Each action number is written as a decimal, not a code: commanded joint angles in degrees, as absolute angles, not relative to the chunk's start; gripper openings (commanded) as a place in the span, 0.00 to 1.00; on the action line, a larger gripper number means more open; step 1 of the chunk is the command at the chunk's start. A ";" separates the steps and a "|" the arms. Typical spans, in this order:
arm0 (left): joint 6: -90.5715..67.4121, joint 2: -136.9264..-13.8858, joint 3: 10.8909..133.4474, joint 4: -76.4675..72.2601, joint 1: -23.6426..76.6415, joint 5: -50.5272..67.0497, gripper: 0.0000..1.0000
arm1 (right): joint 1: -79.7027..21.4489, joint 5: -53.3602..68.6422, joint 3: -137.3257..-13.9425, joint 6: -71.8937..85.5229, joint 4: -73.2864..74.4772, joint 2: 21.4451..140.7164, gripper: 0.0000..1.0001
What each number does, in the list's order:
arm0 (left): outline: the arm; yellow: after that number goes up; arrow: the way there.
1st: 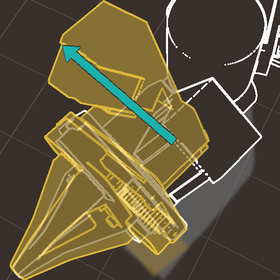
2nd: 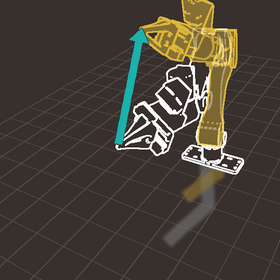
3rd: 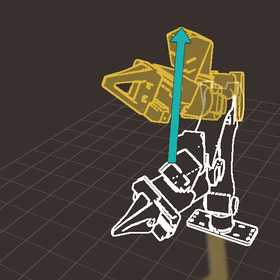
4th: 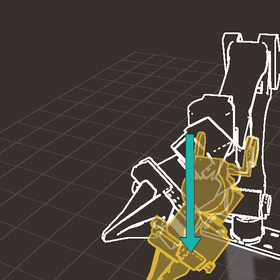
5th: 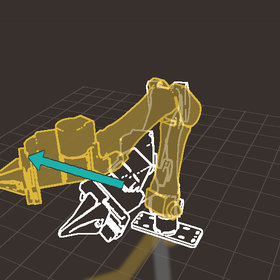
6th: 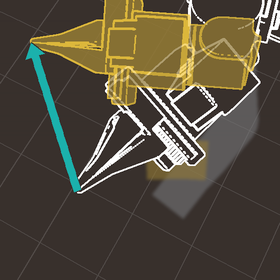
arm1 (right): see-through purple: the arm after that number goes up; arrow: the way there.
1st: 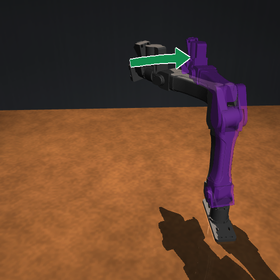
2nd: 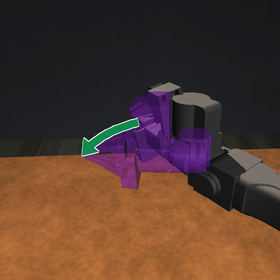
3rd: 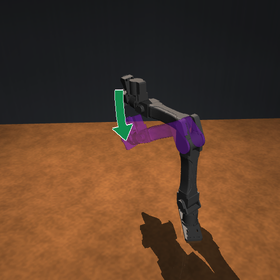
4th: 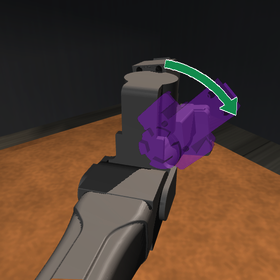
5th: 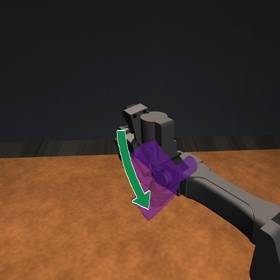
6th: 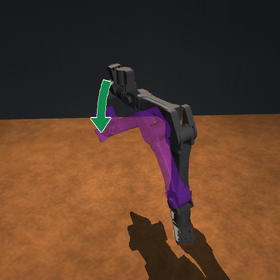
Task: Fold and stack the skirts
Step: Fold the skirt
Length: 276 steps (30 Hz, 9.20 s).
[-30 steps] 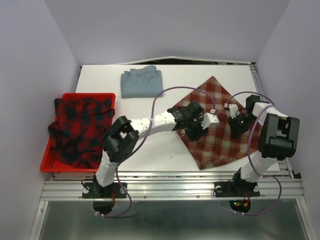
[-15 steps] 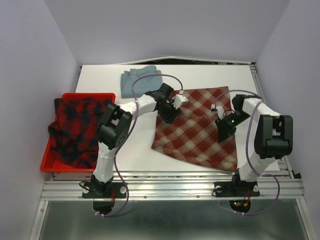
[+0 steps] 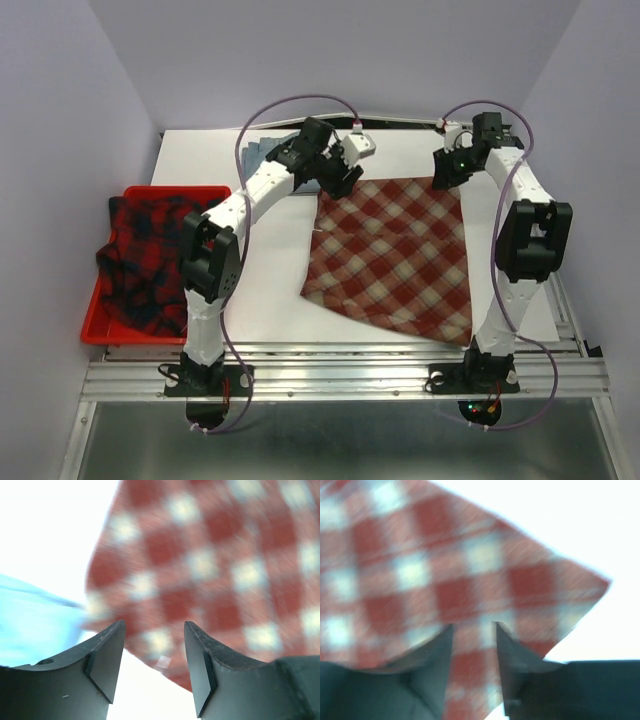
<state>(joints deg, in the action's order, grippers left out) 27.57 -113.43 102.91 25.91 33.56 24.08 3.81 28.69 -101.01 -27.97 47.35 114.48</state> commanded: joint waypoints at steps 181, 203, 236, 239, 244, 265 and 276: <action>19.34 -89.48 60.82 15.56 53.35 9.41 0.57 | 3.34 12.93 -95.88 -26.28 50.27 117.23 0.68; 14.77 -90.97 64.42 14.68 42.36 10.11 0.58 | 5.10 12.75 -92.73 -27.86 51.59 113.20 0.46; 14.76 -92.02 64.60 15.03 42.36 10.72 0.58 | 5.10 16.53 -102.13 -27.16 57.48 120.60 0.19; 14.77 -91.76 64.07 14.85 42.36 10.72 0.58 | 5.10 15.65 -101.43 -28.12 57.57 118.57 0.14; 14.77 -91.58 63.98 14.94 42.36 10.46 0.58 | 5.10 13.63 -98.18 -29.79 57.57 113.74 0.01; 26.97 -90.52 59.42 16.61 52.29 8.36 0.52 | 5.10 -2.19 -75.76 -37.18 32.52 116.71 0.01; 26.28 -96.77 56.77 17.40 58.35 9.40 0.33 | 3.96 -3.87 -91.30 -31.65 29.18 125.94 0.02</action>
